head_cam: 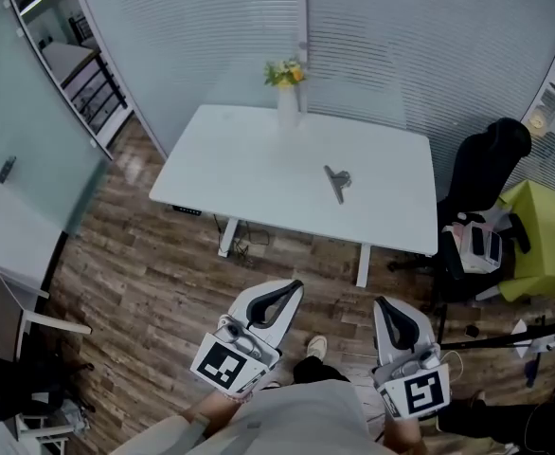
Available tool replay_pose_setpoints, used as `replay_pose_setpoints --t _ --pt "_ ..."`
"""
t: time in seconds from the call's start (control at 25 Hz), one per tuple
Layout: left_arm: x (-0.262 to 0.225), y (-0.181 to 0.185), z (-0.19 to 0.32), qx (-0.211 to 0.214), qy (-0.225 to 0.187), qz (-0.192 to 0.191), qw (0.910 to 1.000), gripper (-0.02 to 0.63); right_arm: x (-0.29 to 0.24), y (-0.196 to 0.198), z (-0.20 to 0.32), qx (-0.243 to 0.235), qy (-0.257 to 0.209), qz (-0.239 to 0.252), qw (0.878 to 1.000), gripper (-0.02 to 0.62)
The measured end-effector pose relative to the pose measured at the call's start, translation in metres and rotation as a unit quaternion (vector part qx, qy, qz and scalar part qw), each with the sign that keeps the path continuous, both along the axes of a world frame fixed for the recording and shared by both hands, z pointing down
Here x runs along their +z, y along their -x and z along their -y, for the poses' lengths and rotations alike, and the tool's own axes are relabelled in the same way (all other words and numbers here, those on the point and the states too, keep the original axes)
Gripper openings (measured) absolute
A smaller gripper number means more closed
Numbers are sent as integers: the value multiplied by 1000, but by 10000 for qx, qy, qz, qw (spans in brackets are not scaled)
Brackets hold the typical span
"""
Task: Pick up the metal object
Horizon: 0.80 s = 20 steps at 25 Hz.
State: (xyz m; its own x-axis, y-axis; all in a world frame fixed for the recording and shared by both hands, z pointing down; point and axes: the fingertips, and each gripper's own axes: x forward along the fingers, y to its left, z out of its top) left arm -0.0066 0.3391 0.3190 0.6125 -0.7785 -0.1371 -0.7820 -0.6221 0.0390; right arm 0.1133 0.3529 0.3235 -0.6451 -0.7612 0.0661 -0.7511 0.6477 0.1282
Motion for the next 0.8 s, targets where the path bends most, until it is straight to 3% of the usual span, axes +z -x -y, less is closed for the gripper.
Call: replay_pose_setpoints --t 0.56,0.8 --pt "9 -47 65 -129 111 66 9998 2 11 -44 70 -188 135 -30 9997 5" --pt "16 -50 85 -175 144 75 9997 2 18 -48 92 -202 172 -9 9996 5"
